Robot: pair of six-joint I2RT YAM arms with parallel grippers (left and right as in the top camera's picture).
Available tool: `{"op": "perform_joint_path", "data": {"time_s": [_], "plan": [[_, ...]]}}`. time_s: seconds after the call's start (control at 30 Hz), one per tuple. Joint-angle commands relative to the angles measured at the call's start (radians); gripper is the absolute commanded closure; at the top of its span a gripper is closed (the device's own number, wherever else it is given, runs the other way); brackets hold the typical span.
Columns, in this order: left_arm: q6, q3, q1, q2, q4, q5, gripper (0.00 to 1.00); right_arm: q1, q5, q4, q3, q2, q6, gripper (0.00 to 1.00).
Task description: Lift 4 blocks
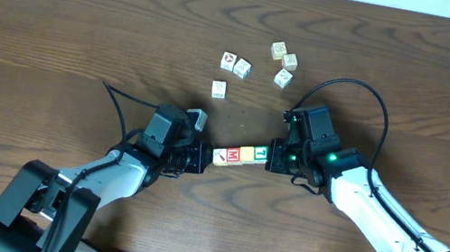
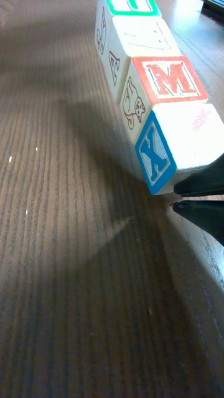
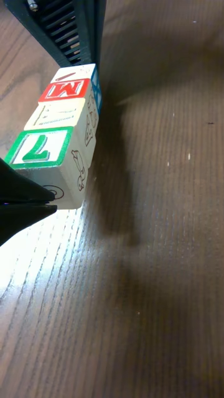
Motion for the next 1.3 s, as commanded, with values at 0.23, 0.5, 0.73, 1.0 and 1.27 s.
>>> {"op": "perform_joint_path", "data": {"time_s": [0.23, 0.5, 0.73, 1.0, 1.27], "plan": [[-0.002, 0.117, -0.036, -0.043, 0.039, 0.202, 0.93, 0.046, -0.233, -0.024, 0.030, -0.008, -0.023, 0.99], [-0.001, 0.121, -0.036, -0.043, 0.020, 0.202, 0.93, 0.046, -0.230, -0.021, 0.031, -0.008, -0.026, 0.99], [-0.002, 0.121, -0.036, -0.043, 0.019, 0.202, 0.93, 0.045, -0.230, -0.018, 0.034, -0.008, -0.021, 0.99], [-0.002, 0.121, -0.036, -0.043, 0.013, 0.202, 0.93, 0.045, -0.230, -0.019, 0.056, -0.008, 0.013, 0.99], [-0.002, 0.121, -0.036, -0.043, 0.013, 0.202, 0.93, 0.042, -0.230, -0.019, 0.063, -0.008, 0.020, 0.99]]}}
